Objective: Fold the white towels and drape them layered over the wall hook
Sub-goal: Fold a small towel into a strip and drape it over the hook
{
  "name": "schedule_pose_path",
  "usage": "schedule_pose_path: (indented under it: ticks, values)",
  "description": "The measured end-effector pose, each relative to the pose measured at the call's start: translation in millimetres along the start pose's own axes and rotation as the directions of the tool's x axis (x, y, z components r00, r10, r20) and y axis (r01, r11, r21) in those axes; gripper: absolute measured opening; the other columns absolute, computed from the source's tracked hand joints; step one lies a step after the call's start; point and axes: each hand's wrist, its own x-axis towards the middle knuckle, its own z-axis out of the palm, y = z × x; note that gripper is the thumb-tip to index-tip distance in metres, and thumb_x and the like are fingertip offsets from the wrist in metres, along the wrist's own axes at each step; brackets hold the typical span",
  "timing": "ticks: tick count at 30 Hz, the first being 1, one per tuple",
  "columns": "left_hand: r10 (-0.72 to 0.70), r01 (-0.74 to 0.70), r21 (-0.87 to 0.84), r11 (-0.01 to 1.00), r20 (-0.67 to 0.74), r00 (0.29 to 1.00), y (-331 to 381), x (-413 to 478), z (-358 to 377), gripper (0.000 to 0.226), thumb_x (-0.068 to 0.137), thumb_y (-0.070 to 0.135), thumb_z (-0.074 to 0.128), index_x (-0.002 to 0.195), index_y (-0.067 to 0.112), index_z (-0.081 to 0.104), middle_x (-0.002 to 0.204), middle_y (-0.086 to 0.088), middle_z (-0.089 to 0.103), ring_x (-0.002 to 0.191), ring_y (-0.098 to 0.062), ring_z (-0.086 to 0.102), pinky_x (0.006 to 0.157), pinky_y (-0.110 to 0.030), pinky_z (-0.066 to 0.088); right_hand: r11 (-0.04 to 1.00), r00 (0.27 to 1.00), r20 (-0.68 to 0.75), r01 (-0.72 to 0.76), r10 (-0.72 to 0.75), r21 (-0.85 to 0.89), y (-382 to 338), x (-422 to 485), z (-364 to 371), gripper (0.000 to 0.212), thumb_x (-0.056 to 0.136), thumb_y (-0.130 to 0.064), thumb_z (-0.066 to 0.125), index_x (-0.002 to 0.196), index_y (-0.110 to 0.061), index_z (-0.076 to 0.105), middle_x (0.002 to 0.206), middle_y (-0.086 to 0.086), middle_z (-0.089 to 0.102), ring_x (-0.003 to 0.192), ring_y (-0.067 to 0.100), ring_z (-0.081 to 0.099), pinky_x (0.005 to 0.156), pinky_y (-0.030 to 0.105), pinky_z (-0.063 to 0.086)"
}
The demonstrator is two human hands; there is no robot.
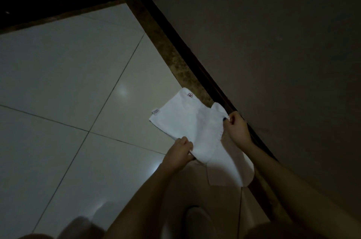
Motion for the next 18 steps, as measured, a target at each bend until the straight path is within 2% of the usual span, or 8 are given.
schedule_pose_path:
  ticks: [2,4,6,10,12,14,16,18]
  values:
    - [0.000,-0.004,-0.106,0.994,-0.045,0.999,1.4,-4.1,-25.6,0.024,0.086,0.032,0.068,0.095,0.010,0.063,0.102,-0.004,0.050,0.093,-0.017,0.047,0.076,-0.026,0.039,1.000,1.000,-0.010,0.011,-0.011,0.029,-12.5,-0.8,-2.6,0.017,0.095,-0.006,0.051,0.082,-0.010,0.041,0.069,-0.002,0.043,0.056,0.007,0.039,0.047,0.013,0.035]
    - [-0.029,0.014,-0.201,0.980,-0.072,0.997,8.3,-8.8,-64.9,0.019,0.085,0.024,0.071,0.093,0.008,0.067,0.100,-0.008,0.052,0.091,-0.020,0.051,0.079,-0.026,0.040,0.996,0.998,-0.004,0.061,-0.061,0.070,-36.8,-4.1,-9.8,0.009,0.095,-0.004,0.051,0.092,-0.012,0.049,0.076,-0.006,0.050,0.059,0.000,0.050,0.052,0.008,0.039]
    - [-0.082,0.054,-0.270,0.961,-0.095,0.992,19.4,-16.8,-114.6,0.016,0.082,0.019,0.075,0.091,0.008,0.068,0.099,-0.009,0.052,0.089,-0.021,0.054,0.078,-0.023,0.040,0.993,0.994,0.048,0.098,-0.102,0.067,-70.2,-8.3,-22.6,0.018,0.095,0.000,0.049,0.107,-0.009,0.060,0.090,-0.007,0.060,0.072,-0.008,0.057,0.061,0.004,0.043]
    - [-0.188,0.126,-0.319,0.939,-0.173,0.967,51.2,-46.5,-225.8,0.022,0.081,0.031,0.075,0.083,0.012,0.064,0.093,-0.002,0.049,0.081,-0.011,0.047,0.068,-0.008,0.032,0.998,0.980,0.188,0.060,-0.065,0.031,-160.6,-20.8,-61.5,0.030,0.096,0.001,0.048,0.121,0.002,0.065,0.113,0.016,0.067,0.088,0.012,0.060,0.074,0.016,0.044]
    - [-0.254,0.174,-0.337,0.925,-0.210,0.944,72.4,-63.2,-284.3,0.025,0.081,0.038,0.074,0.082,0.016,0.063,0.093,-0.001,0.050,0.081,-0.009,0.049,0.068,-0.013,0.034,0.996,0.968,0.244,0.035,-0.055,0.085,-215.6,-31.8,-86.0,0.027,0.096,-0.005,0.055,0.119,0.004,0.066,0.114,0.018,0.067,0.099,0.020,0.062,0.082,0.024,0.046]
    - [-0.313,0.207,-0.355,0.912,-0.273,0.910,96.8,-81.4,-341.9,0.026,0.083,0.039,0.073,0.085,0.014,0.066,0.094,-0.002,0.054,0.083,-0.012,0.053,0.070,-0.019,0.037,0.993,0.947,0.315,0.022,-0.059,0.119,-270.5,-49.0,-112.6,0.026,0.095,-0.013,0.062,0.112,0.005,0.069,0.108,0.018,0.069,0.100,0.025,0.065,0.081,0.026,0.049]
    - [-0.363,0.234,-0.370,0.899,-0.333,0.870,124.4,-105.4,-401.9,0.024,0.088,0.037,0.068,0.090,0.013,0.071,0.092,-0.005,0.058,0.084,-0.018,0.057,0.069,-0.023,0.038,0.995,0.917,0.393,0.028,-0.064,0.098,-326.2,-70.4,-143.9,0.026,0.092,-0.017,0.066,0.108,0.002,0.070,0.102,0.018,0.071,0.099,0.028,0.067,0.078,0.026,0.052]
    - [-0.380,0.234,-0.376,0.896,-0.380,0.843,149.1,-129.4,-447.6,0.023,0.093,0.034,0.063,0.087,0.013,0.071,0.086,-0.007,0.059,0.080,-0.021,0.057,0.063,-0.023,0.036,0.997,0.886,0.456,0.076,-0.082,0.030,-370.8,-91.5,-169.5,0.025,0.089,-0.017,0.070,0.106,0.001,0.069,0.099,0.017,0.071,0.095,0.028,0.067,0.080,0.033,0.053]
